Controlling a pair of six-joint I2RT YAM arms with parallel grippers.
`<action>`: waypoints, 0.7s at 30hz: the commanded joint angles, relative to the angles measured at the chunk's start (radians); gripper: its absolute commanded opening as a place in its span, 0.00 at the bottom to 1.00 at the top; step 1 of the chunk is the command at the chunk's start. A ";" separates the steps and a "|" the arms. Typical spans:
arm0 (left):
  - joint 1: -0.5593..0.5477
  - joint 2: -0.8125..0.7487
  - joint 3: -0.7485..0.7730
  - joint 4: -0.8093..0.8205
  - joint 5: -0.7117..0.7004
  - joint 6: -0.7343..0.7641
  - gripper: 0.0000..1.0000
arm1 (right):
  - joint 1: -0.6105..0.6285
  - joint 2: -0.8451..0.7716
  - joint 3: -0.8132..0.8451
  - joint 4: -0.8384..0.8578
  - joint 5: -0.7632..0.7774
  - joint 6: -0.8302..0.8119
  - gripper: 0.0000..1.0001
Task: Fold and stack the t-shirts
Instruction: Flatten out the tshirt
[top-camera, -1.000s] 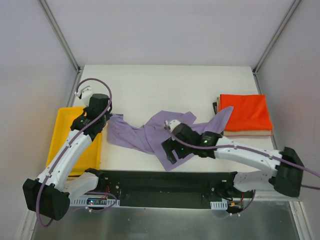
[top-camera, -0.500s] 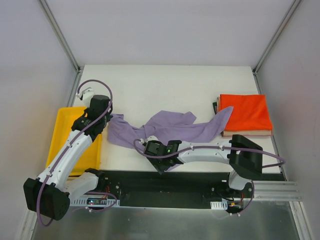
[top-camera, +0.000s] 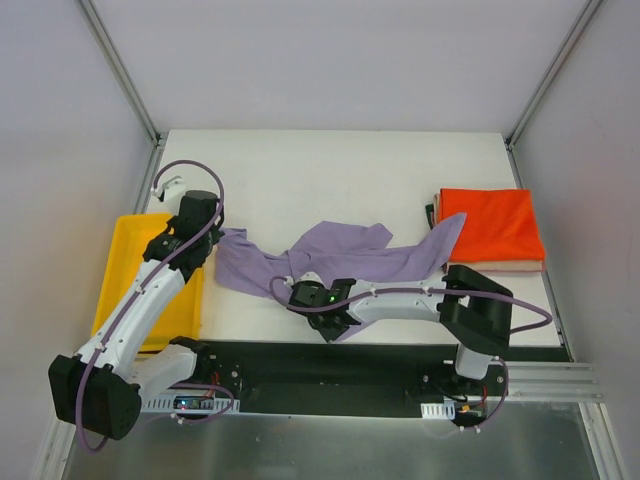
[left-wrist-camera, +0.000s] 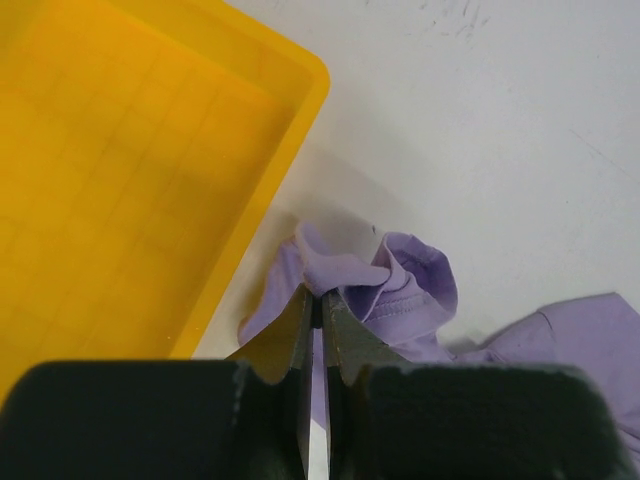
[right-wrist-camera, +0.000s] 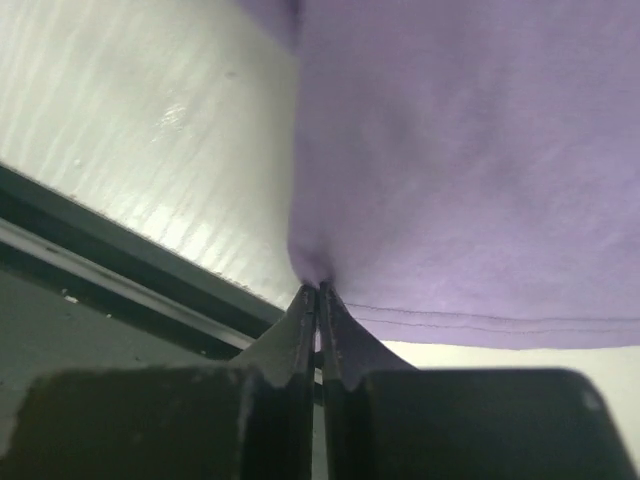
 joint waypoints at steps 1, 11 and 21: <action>0.017 -0.007 0.000 0.019 -0.036 -0.001 0.00 | -0.067 -0.065 -0.041 -0.063 0.083 0.038 0.01; 0.047 -0.059 0.058 0.017 -0.079 0.012 0.00 | -0.507 -0.542 -0.033 -0.075 0.209 -0.137 0.01; 0.087 -0.036 0.206 0.017 -0.104 0.010 0.00 | -1.035 -0.645 0.234 -0.072 0.181 -0.379 0.01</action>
